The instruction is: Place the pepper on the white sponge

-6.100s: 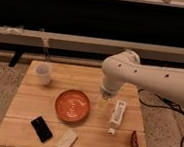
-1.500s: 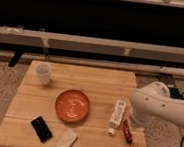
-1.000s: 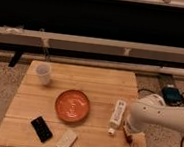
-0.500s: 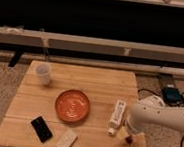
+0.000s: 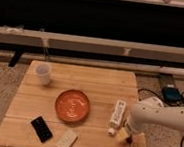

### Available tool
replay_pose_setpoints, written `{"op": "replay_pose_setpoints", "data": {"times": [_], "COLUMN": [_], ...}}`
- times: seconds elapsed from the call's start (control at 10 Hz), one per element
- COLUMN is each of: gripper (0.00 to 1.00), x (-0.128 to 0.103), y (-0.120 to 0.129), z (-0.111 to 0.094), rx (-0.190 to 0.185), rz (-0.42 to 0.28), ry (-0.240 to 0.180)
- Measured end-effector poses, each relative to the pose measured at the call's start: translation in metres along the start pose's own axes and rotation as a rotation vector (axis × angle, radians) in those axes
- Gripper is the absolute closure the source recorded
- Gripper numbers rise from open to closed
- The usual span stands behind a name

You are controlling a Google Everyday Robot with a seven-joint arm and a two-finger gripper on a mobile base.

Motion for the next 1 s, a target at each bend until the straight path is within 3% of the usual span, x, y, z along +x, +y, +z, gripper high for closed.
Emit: {"op": "replay_pose_setpoints", "data": {"times": [0.2, 0.6, 0.8, 1.0], "gripper": [0.32, 0.73, 0.93, 1.00], "x": [0.000, 0.005, 0.006, 0.003], "y": [0.000, 0.004, 0.007, 0.014], "z": [0.009, 0.015, 0.000, -0.032], "rx": [-0.020, -0.054, -0.042, -0.012], "rz": [0.000, -0.002, -0.002, -0.025], "ry": [0.009, 0.034, 0.027, 0.022]}}
